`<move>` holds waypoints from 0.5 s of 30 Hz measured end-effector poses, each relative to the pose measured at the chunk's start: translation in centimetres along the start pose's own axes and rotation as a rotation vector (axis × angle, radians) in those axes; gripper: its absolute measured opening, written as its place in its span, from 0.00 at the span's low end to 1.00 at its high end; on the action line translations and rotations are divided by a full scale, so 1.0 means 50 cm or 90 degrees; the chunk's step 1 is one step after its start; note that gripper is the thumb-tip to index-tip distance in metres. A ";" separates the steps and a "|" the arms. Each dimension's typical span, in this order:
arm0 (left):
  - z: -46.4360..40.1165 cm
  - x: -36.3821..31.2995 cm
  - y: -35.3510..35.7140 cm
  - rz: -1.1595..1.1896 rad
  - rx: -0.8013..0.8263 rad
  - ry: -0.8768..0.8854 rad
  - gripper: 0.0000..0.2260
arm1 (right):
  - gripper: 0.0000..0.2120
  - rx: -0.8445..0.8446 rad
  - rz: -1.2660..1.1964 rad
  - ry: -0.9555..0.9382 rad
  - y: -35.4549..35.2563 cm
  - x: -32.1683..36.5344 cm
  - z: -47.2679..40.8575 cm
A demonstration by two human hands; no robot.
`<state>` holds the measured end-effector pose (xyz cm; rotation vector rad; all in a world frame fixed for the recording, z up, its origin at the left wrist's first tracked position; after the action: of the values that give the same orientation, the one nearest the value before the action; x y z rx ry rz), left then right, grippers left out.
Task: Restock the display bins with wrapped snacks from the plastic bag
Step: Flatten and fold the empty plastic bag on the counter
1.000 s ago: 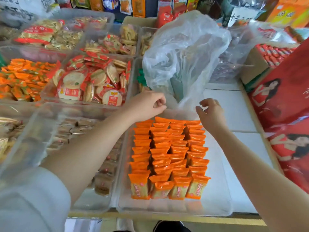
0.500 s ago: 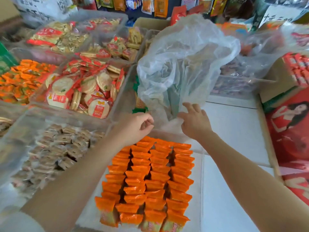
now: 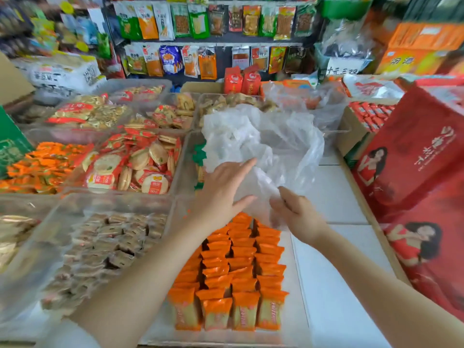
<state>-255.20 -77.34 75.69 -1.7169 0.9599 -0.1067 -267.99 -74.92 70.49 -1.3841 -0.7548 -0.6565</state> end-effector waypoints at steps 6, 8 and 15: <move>0.182 -0.026 -0.001 0.017 0.094 0.120 0.12 | 0.20 0.118 0.113 -0.095 0.137 0.044 0.167; 0.264 -0.043 0.010 0.044 0.138 0.169 0.16 | 0.15 0.129 0.119 -0.129 0.174 0.065 0.231; 0.414 -0.077 -0.022 0.077 0.111 0.233 0.24 | 0.07 0.114 0.190 -0.156 0.202 0.086 0.351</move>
<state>-246.50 -58.95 70.13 -1.5023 1.2802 -0.4242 -258.89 -56.45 68.26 -1.3890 -0.7601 -0.1832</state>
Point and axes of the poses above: each hand's wrist, its own z-axis away from the middle knuckle, its own y-axis out of the palm, x = y × z, the point moved 10 cm from there along -z, towards the middle knuckle
